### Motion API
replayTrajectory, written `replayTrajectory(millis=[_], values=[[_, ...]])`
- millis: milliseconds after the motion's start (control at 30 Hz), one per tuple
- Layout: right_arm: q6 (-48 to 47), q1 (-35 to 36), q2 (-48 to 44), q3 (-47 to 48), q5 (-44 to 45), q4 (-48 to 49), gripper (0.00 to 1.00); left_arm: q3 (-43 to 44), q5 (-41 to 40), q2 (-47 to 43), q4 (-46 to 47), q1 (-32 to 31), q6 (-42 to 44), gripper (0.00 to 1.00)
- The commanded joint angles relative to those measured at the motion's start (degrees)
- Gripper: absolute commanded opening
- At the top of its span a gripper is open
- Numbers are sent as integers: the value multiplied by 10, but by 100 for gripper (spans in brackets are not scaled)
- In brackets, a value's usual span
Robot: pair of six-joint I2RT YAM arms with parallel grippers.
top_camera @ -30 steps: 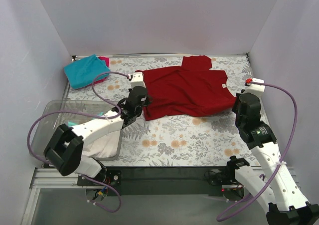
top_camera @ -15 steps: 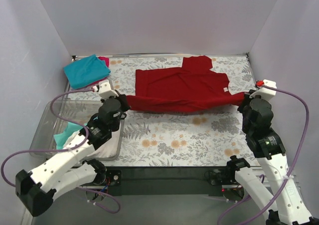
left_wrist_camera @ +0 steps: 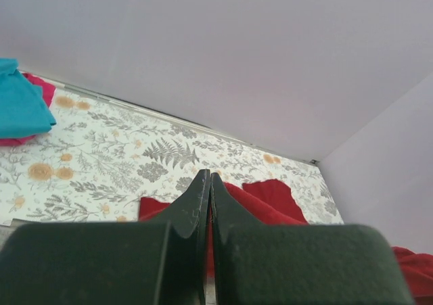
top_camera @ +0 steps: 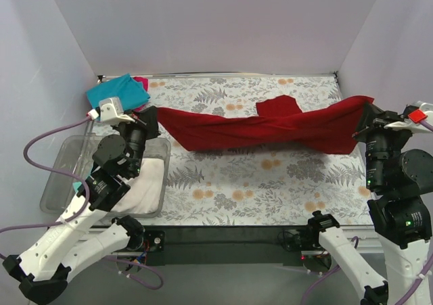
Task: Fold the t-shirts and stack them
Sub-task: Flatten the tshirt out
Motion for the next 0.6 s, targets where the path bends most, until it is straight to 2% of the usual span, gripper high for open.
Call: replayTrajectory(millis=[0,67,167,267,300,400,567], values=[[-7,-4,-9,-13,-7,-2,1,-24,26,-20,9,2,17,0],[0,-3,-29,-31,0,-2,1,-59,30,-45,20,2,6,0],[2,-3,-46,-46,5,-2,1,-67,8,-71,11,2,-8,0],[2,-3,-25,-35,-1,-2,1,-64,-2,-67,25,3,6,0],[2,-3,-13,-32,-29,-1,1,-56,4,-58,35,2,10,0],[1,-4,56,-30,-91,18,1,-17,41,22,44,3,26,0],[-4,-4,203,8,-156,36,1,86,84,216,8,19,41,0]])
